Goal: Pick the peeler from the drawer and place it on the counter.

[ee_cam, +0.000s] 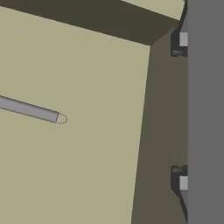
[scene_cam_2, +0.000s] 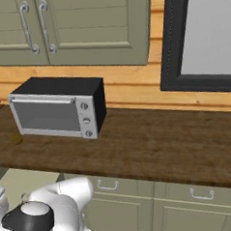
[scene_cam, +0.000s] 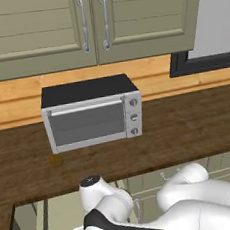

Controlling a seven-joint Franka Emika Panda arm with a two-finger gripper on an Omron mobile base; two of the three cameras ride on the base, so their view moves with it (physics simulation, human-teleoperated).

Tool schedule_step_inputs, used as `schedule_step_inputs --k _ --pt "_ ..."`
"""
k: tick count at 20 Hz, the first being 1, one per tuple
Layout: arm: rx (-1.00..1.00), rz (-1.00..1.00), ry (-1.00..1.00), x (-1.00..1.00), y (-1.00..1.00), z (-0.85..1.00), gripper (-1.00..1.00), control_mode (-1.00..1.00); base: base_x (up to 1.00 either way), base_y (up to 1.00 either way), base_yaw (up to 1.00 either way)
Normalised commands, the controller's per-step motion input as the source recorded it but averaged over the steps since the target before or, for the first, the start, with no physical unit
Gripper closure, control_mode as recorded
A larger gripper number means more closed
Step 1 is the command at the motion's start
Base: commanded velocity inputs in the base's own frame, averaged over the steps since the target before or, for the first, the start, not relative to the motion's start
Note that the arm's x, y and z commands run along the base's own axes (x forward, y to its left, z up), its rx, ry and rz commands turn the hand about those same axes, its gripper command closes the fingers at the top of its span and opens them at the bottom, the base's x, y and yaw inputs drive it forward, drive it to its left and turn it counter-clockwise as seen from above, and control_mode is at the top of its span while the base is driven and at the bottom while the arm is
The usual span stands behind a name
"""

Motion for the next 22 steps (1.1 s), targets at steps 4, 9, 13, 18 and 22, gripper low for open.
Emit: schedule_step_inputs --k 4,9,13,18,22 --pt "0.01 0.00 -0.21 0.58 -0.08 -0.39 -1.00 -1.00 0.00 0.00 0.00" --pt "0.00 0.00 -0.22 0.37 0.00 -0.37 -1.00 -1.00 0.00 0.00 0.00" --pt "0.01 -0.01 0.00 0.37 -0.02 -0.01 -1.00 -1.00 0.00 0.00 0.00" --pt "0.03 -0.07 0.00 0.41 0.00 -0.28 -1.00 -1.00 0.00 0.00 0.00" --pt "0.03 -0.13 0.00 0.39 0.01 -0.41 -1.00 -1.00 0.00 0.00 0.00"
